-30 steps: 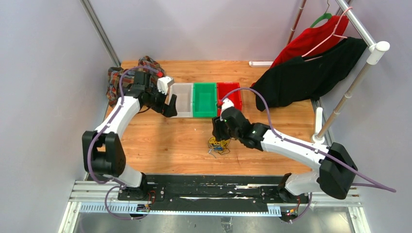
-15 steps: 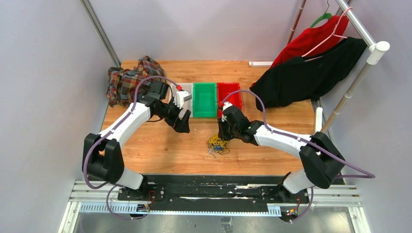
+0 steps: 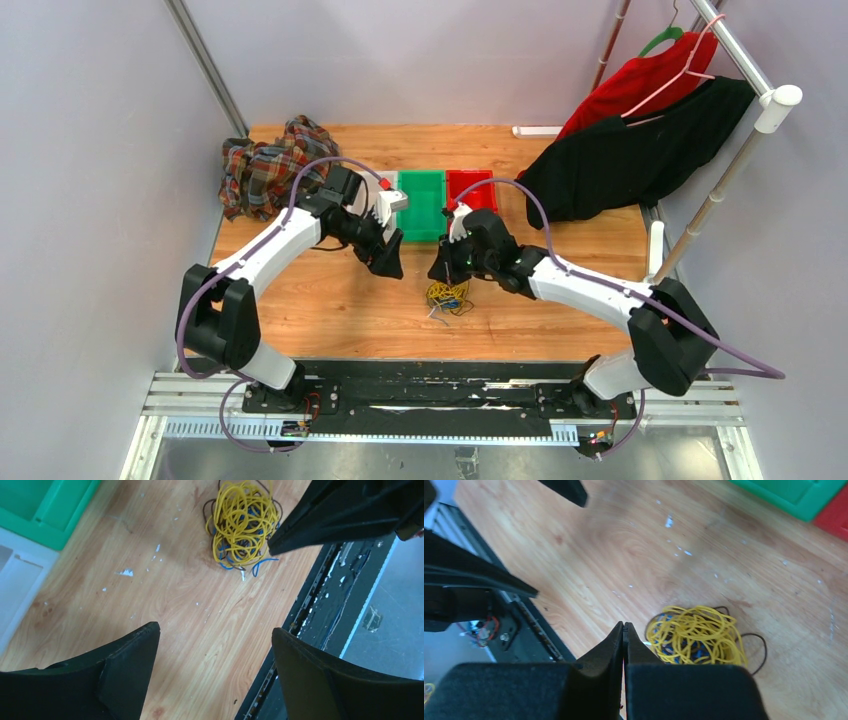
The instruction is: Untangle the cables
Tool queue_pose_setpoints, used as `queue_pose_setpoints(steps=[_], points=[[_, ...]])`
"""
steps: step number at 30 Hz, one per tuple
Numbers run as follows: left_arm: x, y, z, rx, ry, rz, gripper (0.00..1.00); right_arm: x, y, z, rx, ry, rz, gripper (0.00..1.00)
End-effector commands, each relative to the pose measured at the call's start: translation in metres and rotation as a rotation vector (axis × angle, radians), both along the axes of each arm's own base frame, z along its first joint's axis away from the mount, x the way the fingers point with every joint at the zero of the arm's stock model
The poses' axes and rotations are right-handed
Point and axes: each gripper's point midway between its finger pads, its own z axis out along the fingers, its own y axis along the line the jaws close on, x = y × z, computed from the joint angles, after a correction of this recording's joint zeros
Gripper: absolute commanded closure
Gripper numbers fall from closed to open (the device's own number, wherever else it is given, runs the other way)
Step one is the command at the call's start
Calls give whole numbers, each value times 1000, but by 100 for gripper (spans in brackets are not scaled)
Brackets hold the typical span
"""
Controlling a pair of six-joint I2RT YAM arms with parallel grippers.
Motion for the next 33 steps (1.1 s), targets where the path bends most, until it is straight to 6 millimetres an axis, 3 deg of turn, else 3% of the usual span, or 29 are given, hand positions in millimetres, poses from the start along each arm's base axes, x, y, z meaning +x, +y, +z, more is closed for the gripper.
queue_pose_setpoints(steps=[1, 3, 5, 9, 12, 14, 20, 25, 28, 33], points=[[0, -15, 25, -83, -21, -46, 16, -2, 17, 46, 139, -36, 59, 99], [0, -16, 25, -87, -16, -50, 18, 0, 16, 52, 140, -52, 54, 100], [1, -16, 22, -79, -9, -47, 19, 5, -1, 43, 44, -47, -9, 98], [-1, -14, 17, -66, 2, -51, 18, 20, -39, 15, -116, -12, -165, 57], [-2, -13, 16, -59, 7, -40, 3, 22, -50, -6, -147, 44, -224, 49], [0, -10, 16, -43, -4, -31, 2, 23, -49, -14, -147, 62, -227, 48], [-1, -2, 22, -2, -39, -31, 2, 28, -34, -33, -124, 105, -189, 62], [0, 0, 29, 3, -69, -27, 2, 29, -19, -32, -76, 130, -151, 76], [1, 0, 33, -1, -79, -21, 2, 30, -15, -19, -39, 115, -144, 98], [-3, -5, 38, -38, -71, -42, 2, 24, -4, 17, 77, 55, -87, 99]])
